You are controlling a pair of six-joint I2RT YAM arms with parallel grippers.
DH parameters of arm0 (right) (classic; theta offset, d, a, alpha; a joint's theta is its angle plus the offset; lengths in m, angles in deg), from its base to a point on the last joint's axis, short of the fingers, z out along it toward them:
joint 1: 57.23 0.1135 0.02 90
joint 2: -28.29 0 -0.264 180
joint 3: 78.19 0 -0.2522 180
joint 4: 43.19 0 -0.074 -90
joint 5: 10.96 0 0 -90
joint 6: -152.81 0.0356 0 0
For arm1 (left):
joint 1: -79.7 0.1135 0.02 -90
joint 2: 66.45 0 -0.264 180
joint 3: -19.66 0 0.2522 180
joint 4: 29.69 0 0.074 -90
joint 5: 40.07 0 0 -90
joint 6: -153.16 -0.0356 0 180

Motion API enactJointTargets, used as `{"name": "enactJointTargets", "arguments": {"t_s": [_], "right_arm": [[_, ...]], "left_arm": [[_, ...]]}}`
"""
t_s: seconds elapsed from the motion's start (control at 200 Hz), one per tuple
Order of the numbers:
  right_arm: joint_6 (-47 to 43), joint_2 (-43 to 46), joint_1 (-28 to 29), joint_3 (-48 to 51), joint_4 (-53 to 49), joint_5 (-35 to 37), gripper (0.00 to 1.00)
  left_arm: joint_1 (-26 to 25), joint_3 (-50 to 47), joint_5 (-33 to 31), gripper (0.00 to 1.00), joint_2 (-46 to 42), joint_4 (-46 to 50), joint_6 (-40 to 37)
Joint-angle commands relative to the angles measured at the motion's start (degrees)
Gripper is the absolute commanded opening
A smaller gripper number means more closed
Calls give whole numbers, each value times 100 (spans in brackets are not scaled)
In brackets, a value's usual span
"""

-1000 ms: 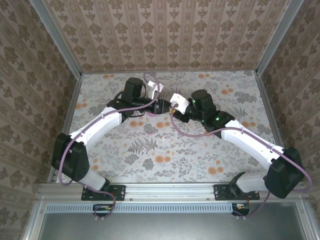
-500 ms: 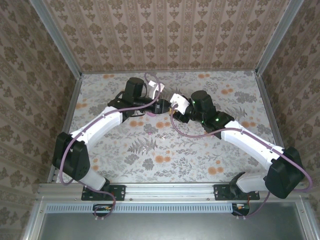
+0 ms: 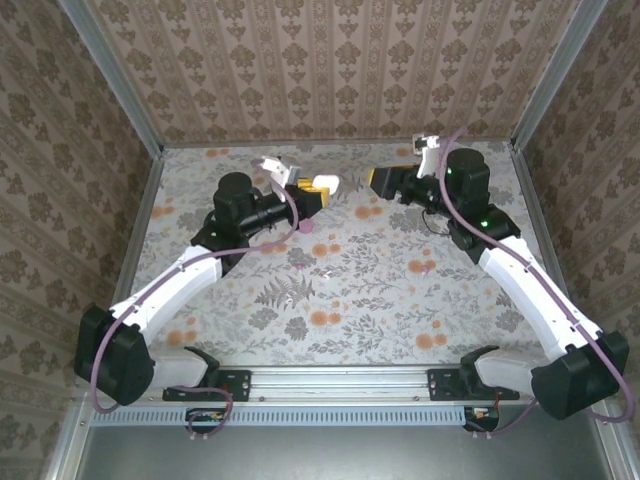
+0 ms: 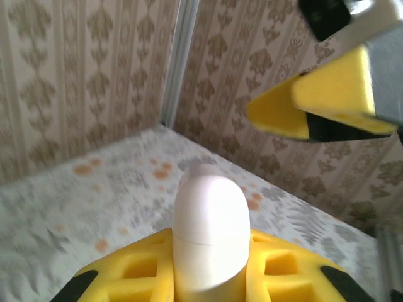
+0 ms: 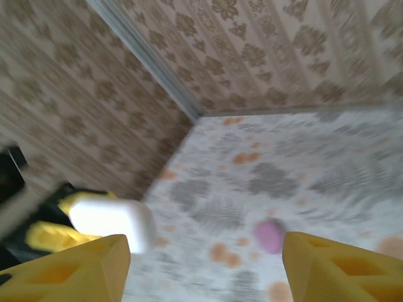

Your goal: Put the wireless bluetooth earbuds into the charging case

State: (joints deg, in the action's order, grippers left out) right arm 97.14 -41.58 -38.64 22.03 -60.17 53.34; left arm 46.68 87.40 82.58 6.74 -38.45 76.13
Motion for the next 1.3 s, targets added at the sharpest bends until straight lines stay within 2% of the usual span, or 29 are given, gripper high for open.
{"name": "enactJointTargets", "arguments": {"t_s": [0.0, 0.055, 0.125, 0.31, 0.465, 0.735, 0.945, 1.295], "right_arm": [[2761, -280, 44, -2, 851, -833, 66], [3496, -396, 97, 140, 1542, -918, 67], [3987, -551, 235, 242, 2350, -1040, 69], [4468, -1134, 532, -226, 2313, -1356, 70], [5054, -1348, 678, -105, 2980, -1342, 67], [5171, -1310, 770, -78, 3076, -1303, 58], [4961, -1238, 778, -69, 2907, -1189, 44], [4611, -1116, 786, -89, 2498, -1017, 43]], "left_arm": [[-155, -77, -253, 22, -106, -962, -1039], [-204, -96, -232, 23, -127, -1027, -1223], [-270, -129, -243, 24, -146, -1109, -1321], [-363, -167, -316, 25, -164, -1246, -1284], [-398, -227, -631, 25, -182, -1369, -1190], [-407, -272, -932, 27, -134, -1341, -1194], [-408, -213, -884, 31, -70, -1154, -1226], [-421, -135, -902, 32, -24, -920, -1304]]}}
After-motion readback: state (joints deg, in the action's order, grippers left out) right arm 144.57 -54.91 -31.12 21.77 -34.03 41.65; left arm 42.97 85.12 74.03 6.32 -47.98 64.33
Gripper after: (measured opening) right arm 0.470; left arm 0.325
